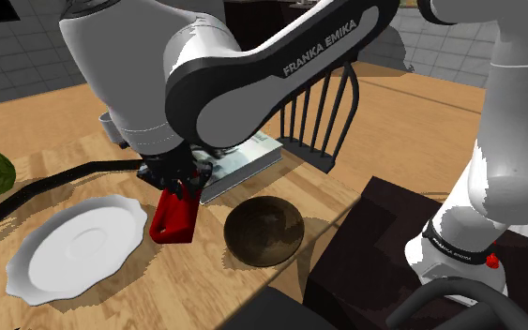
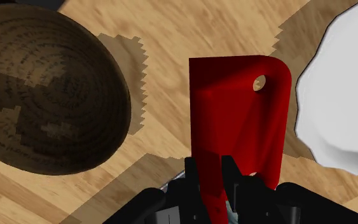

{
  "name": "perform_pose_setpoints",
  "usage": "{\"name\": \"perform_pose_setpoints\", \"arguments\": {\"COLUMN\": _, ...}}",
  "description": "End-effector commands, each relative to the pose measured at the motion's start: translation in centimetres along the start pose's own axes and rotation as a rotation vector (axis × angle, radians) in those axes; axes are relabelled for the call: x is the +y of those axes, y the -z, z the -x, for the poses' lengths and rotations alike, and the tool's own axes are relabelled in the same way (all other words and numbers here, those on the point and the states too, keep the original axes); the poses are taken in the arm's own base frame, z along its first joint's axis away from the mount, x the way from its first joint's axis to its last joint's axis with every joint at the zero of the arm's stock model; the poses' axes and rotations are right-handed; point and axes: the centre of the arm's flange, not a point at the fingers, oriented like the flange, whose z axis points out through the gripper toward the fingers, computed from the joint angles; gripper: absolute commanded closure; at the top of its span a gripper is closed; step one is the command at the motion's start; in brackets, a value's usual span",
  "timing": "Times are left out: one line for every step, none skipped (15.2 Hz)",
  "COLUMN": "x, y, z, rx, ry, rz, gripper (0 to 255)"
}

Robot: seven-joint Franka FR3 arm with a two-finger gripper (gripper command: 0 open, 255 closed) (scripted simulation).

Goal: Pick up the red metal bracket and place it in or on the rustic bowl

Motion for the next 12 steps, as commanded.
{"name": "perform_pose_setpoints", "arguments": {"x": 0.1, "y": 1.0, "z": -0.2, "rx": 0.000, "ry": 0.000, "rz": 0.000, "gripper": 255}}
{"name": "perform_pose_setpoints", "arguments": {"x": 0.1, "y": 1.5, "z": -0.3, "rx": 0.000, "ry": 0.000, "rz": 0.000, "gripper": 255}}
{"name": "perform_pose_setpoints", "arguments": {"x": 0.1, "y": 2.1, "z": -0.4, "rx": 0.000, "ry": 0.000, "rz": 0.000, "gripper": 255}}
{"name": "perform_pose_setpoints", "arguments": {"x": 0.0, "y": 2.6, "z": -0.6, "rx": 0.000, "ry": 0.000, "rz": 0.000, "gripper": 255}}
{"name": "perform_pose_setpoints", "arguments": {"x": 0.0, "y": 3.1, "z": -0.7, "rx": 0.000, "ry": 0.000, "rz": 0.000, "gripper": 255}}
{"name": "perform_pose_setpoints", "arguments": {"x": 0.0, "y": 3.6, "z": -0.8, "rx": 0.000, "ry": 0.000, "rz": 0.000, "gripper": 255}}
{"name": "perform_pose_setpoints", "arguments": {"x": 0.0, "y": 4.1, "z": -0.9, "rx": 0.000, "ry": 0.000, "rz": 0.000, "gripper": 255}}
{"name": "perform_pose_setpoints", "arguments": {"x": 0.0, "y": 4.6, "z": -1.0, "rx": 0.000, "ry": 0.000, "rz": 0.000, "gripper": 255}}
{"name": "perform_pose_setpoints", "arguments": {"x": 0.0, "y": 4.8, "z": -1.0, "rx": 0.000, "ry": 0.000, "rz": 0.000, "gripper": 255}}
{"name": "perform_pose_setpoints", "arguments": {"x": 1.3, "y": 5.0, "z": -0.9, "rx": 0.000, "ry": 0.000, "rz": 0.000, "gripper": 255}}
{"name": "perform_pose_setpoints", "arguments": {"x": 2.6, "y": 5.2, "z": -0.8, "rx": 0.000, "ry": 0.000, "rz": 0.000, "gripper": 255}}
{"name": "perform_pose_setpoints", "arguments": {"x": 3.9, "y": 5.4, "z": -0.7, "rx": 0.000, "ry": 0.000, "rz": 0.000, "gripper": 255}}
